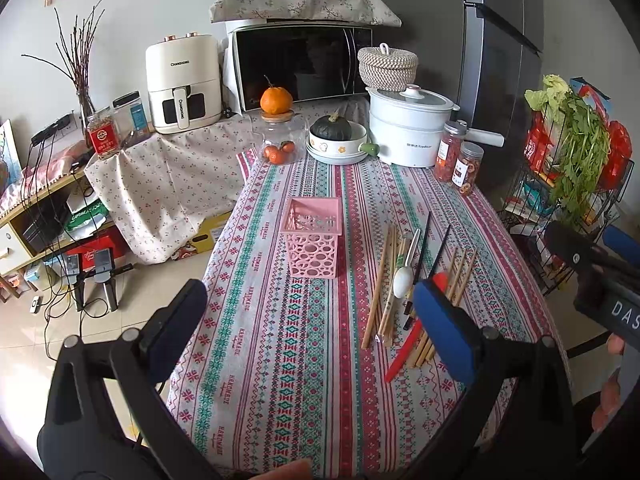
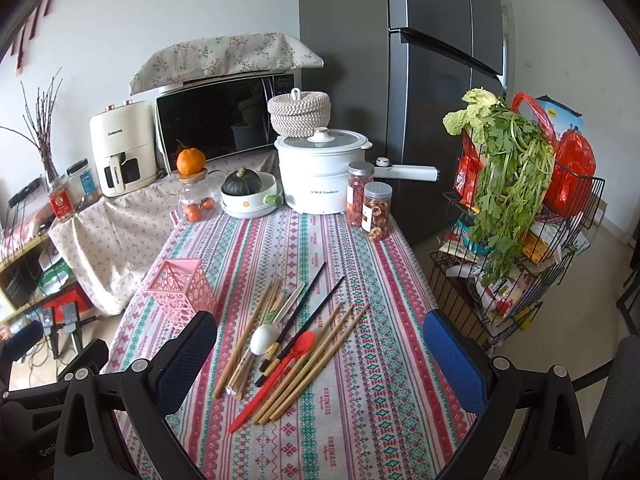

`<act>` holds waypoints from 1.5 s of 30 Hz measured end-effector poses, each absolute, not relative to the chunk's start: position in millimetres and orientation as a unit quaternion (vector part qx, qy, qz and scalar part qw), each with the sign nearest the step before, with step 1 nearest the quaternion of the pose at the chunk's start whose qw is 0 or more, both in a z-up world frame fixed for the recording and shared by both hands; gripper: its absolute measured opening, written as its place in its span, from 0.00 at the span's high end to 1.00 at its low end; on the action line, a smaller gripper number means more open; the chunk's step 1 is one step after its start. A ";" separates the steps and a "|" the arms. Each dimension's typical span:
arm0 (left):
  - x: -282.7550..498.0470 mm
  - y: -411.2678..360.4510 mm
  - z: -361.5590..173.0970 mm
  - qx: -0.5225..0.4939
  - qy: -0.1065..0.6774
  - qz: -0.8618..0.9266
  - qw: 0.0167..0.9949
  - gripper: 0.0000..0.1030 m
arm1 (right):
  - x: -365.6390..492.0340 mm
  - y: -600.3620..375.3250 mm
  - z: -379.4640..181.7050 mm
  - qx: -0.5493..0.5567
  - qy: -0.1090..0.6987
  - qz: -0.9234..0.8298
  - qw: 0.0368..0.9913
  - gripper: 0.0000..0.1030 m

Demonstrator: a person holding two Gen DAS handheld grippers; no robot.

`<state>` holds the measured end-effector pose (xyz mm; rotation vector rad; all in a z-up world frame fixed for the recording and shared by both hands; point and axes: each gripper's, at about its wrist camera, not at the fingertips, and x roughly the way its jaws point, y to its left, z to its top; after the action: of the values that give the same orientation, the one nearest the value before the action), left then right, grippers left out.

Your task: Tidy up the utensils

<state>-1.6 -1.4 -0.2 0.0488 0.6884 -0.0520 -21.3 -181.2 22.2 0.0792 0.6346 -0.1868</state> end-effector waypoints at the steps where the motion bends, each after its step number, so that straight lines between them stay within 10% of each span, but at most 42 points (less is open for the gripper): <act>1: -1.6 -1.3 -0.1 0.024 0.338 -0.026 0.941 0.01 | -21.3 -181.2 22.3 0.039 0.311 -0.092 0.945 0.00; 32: 9.2 -15.3 -1.3 0.075 0.289 -0.054 0.953 0.01 | -5.2 -206.2 34.2 0.043 0.316 -0.109 0.942 0.00; 45: 95.7 -58.8 -5.5 0.062 0.404 -0.178 0.895 0.01 | 91.0 -262.7 -7.6 0.087 0.444 -0.072 0.889 0.00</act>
<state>95.7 -58.8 -5.5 0.1282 0.8383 -0.3683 91.0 -262.7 -7.6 0.1812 0.9228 -0.1496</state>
